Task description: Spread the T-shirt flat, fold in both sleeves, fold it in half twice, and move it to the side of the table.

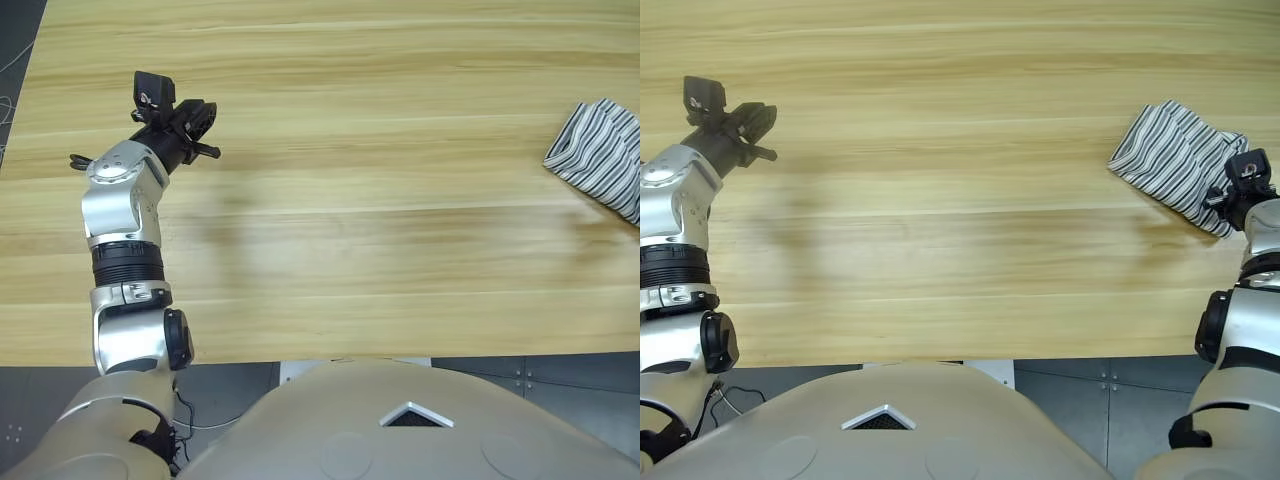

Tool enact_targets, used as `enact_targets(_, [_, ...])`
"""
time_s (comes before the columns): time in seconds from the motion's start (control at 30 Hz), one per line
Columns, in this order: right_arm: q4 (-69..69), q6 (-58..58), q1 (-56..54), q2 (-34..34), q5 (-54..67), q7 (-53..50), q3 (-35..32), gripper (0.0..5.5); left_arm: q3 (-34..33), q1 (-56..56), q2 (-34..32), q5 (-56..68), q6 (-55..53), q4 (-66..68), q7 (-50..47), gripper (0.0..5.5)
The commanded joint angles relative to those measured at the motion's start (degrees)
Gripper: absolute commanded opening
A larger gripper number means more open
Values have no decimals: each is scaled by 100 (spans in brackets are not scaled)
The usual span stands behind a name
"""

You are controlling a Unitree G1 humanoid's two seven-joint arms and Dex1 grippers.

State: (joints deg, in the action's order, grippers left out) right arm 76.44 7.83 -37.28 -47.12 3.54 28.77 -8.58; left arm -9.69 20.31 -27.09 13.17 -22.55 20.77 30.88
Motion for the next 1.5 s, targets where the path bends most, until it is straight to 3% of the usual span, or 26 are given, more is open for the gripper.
enact_targets(0.03, [-1250, 269, -818, 539, 1688, 1261, -1277, 184, 47, -319, 40, 31, -33, -555, -2, 103])
enact_targets(0.13, [-4015, -508, 106, 1483, 2905, 1456, -1419, 184, 56, -843, 220, 124, 33, -1581, -135, 103])
enact_targets(0.27, [-7097, -1083, 2473, 2641, 3249, 721, -630, 184, 281, -1986, 602, -218, 688, -3049, -547, 103])
enact_targets(0.37, [-7667, -498, 4017, 3440, 2614, 462, -24, 184, 605, -2960, 1137, -651, 1509, -3788, -1047, 103])
enact_targets(0.47, [-8013, 290, 4810, 3878, 1963, 208, 254, 184, 898, -3531, 1547, -1160, 2493, -3728, -1552, 103])
enact_targets(0.6, [-7659, 1538, 5091, 4421, 589, -530, 690, 184, 1052, -3730, 1912, -2033, 3909, -2608, -2510, 103])
enact_targets(0.83, [-6901, 2516, 5461, 5057, -495, -1624, 1185, 184, 1088, -3829, 2104, -1877, 4571, -1908, -2694, 103])
enact_targets(1.0, [-6300, 2945, 5385, 4911, -1063, -2168, 1197, 184, 1202, -4200, 2281, -1835, 4895, -1761, -2764, 103])
enact_targets(1.27, [-6283, 3138, 5738, 4676, -886, -2310, 1112, 184, 1530, -4684, 2531, -1832, 4722, -1832, -2739, 103])
enact_targets(1.5, [-6079, 2980, 5570, 4758, -917, -2372, 1266, 59, 1390, -4640, 2366, -1766, 4854, -1435, -2726, 13])
